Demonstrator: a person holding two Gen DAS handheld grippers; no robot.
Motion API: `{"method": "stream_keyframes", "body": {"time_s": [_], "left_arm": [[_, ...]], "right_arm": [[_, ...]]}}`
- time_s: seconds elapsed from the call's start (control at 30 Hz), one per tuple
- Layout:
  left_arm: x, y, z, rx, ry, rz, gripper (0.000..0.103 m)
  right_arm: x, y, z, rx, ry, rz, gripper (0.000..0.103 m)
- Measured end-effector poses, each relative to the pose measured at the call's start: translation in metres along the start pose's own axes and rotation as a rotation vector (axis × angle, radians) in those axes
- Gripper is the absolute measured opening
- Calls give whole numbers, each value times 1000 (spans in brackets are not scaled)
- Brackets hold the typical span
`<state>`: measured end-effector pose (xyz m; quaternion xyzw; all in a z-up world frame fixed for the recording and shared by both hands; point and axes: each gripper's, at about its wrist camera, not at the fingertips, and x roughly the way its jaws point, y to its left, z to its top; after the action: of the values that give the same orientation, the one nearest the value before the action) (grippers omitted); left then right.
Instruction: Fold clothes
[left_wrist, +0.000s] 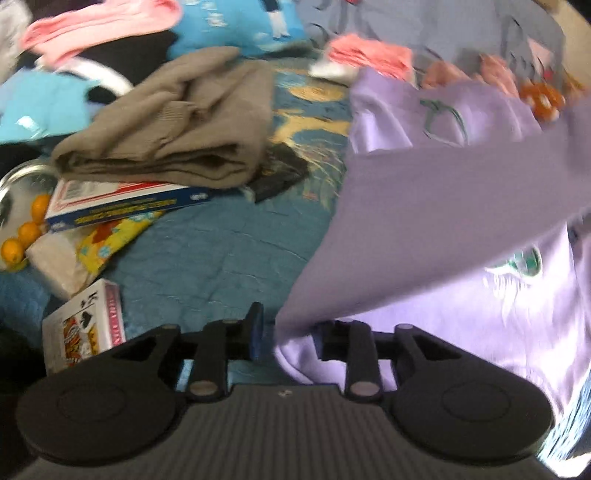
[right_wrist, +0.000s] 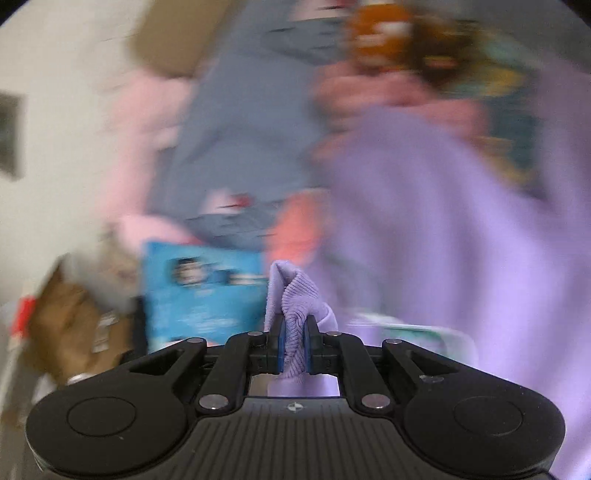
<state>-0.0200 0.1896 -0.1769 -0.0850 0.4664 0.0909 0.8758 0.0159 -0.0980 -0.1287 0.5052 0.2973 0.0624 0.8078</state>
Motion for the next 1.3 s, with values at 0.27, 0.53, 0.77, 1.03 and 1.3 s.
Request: {"method": "stream_keyframes", "body": {"time_s": [0.27,0.53,0.77,1.03,1.3], "left_arm": [[8,-22,-5,108,27,55,34],[17,-30,-8,156,44,107,40],[17,-31,-8,167,42,124,43],[17,-30,-9,162,39,135,46],[20,-29,-7,149,54,143,52]], "right_arm": [[-10,-87,-21,145,-35,-7,9],[-31,-118,-21,262,-146,-110,17],[-44,-107,-12,104,-94,-116,29],[-7,-103,-26,26,51,-197,9],[-22,-59,-14,-228,-117,-301,8]]}}
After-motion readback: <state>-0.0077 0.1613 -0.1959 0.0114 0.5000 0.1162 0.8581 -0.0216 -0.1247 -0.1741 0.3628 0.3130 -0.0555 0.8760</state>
